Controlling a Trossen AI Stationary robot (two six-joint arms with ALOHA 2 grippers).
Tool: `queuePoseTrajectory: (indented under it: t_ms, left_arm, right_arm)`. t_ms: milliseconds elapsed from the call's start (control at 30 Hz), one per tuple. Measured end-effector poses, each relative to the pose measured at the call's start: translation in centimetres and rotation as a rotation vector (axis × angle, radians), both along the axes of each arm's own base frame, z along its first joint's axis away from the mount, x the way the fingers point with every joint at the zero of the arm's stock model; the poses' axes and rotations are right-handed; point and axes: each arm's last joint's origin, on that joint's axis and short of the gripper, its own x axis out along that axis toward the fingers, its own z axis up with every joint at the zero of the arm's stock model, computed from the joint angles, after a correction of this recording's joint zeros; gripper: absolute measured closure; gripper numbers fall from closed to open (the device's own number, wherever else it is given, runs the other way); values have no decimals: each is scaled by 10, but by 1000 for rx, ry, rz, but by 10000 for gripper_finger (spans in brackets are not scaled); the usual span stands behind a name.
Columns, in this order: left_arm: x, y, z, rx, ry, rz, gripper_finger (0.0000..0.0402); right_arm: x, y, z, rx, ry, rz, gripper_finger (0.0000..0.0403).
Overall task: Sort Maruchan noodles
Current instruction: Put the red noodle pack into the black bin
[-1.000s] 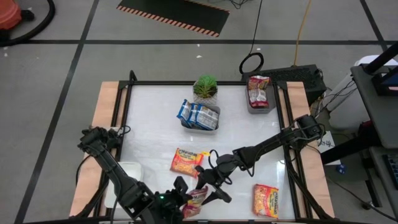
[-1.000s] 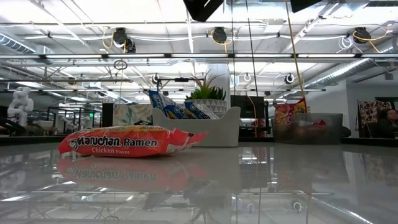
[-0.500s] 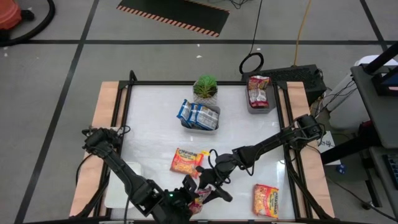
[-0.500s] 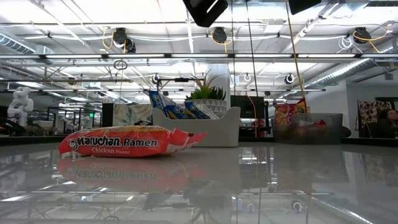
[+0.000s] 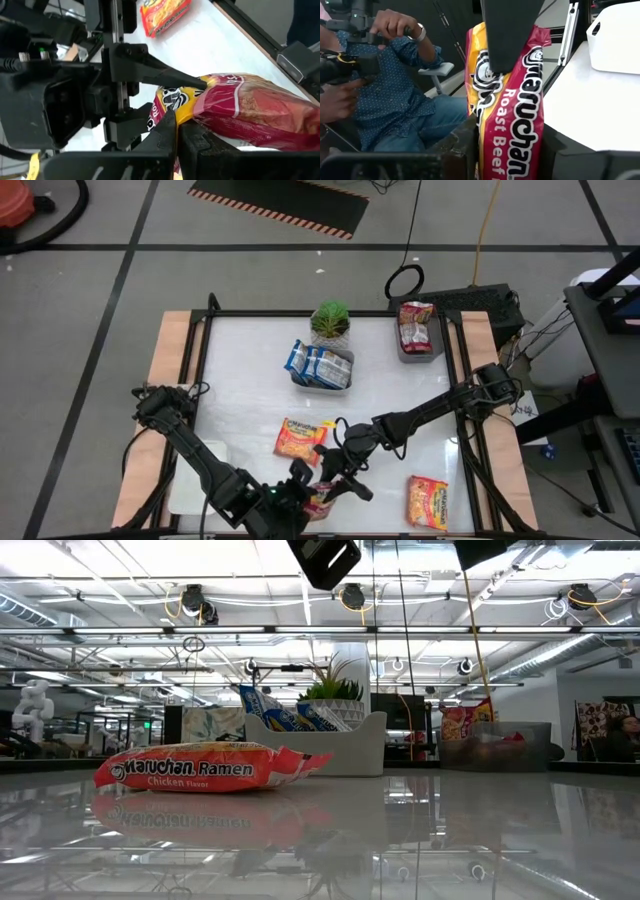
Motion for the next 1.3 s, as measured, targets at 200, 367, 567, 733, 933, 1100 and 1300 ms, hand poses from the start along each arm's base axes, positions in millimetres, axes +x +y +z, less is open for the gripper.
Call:
queuePoseTrajectory:
  t_ms: [200, 367, 567, 733, 933, 1100, 1300]
  left_arm:
    - [-1, 2, 0, -21, -15, 67, 337]
    - [-2, 4, -1, -29, -52, 162, 263]
    - [-5, 7, -1, -1, -87, 243, 187]
    - [-20, 18, -4, 92, -79, 363, 166]
    - [-42, 39, -7, 132, -13, 591, 165]
    - [-46, 42, -9, 92, -31, 643, 165]
    - [-49, 44, -15, 92, -38, 675, 165]
  right_arm:
    - [1, -2, 0, -1, -2, -4, 293]
    - [1, -2, 0, -7, -12, -1, 300]
    - [1, -6, 1, 2, 3, 34, 297]
    - [1, -13, 0, -14, 32, 22, 299]
    - [3, -22, -3, -40, 58, 2, 297]
    - [4, -34, -4, -53, 87, -29, 298]
    - [-5, -51, 16, -98, 93, -77, 294]
